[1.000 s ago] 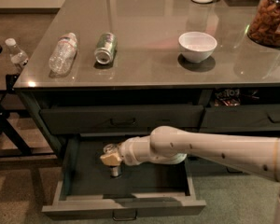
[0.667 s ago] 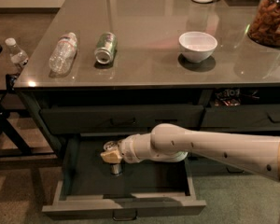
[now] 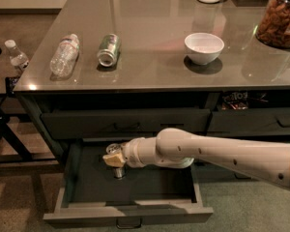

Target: Pick redbull can from middle drawer and place on counter

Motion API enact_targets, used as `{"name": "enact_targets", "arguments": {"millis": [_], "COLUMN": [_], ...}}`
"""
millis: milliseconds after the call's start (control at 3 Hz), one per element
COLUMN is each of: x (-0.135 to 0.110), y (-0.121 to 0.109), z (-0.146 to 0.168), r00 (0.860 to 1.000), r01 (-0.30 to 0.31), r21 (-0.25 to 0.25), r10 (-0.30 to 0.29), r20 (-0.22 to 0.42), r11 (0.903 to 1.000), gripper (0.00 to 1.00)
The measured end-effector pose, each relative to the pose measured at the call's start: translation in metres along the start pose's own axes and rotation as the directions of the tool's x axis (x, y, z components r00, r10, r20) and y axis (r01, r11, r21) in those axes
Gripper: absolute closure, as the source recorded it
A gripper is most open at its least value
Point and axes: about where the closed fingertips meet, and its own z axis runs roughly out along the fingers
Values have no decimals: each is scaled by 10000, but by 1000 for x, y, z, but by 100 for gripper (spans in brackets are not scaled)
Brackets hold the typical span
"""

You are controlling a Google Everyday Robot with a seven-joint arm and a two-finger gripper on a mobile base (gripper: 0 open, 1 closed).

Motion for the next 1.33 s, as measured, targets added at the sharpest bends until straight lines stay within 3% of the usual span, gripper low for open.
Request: {"name": "enact_targets", "arguments": {"millis": [667,1000,1333], "x": [-44,-59,-61], "y": [7,13,13], "z": [-56,-80,-83], "r00": [9986,9959,9955], "r01": [417,715,744], "r21": [1019,1513,1576], "r10": [-448,-790,-826], "r20": [287,446,465], "r11": [9939,9859,9847], "gripper": [100,100,100]}}
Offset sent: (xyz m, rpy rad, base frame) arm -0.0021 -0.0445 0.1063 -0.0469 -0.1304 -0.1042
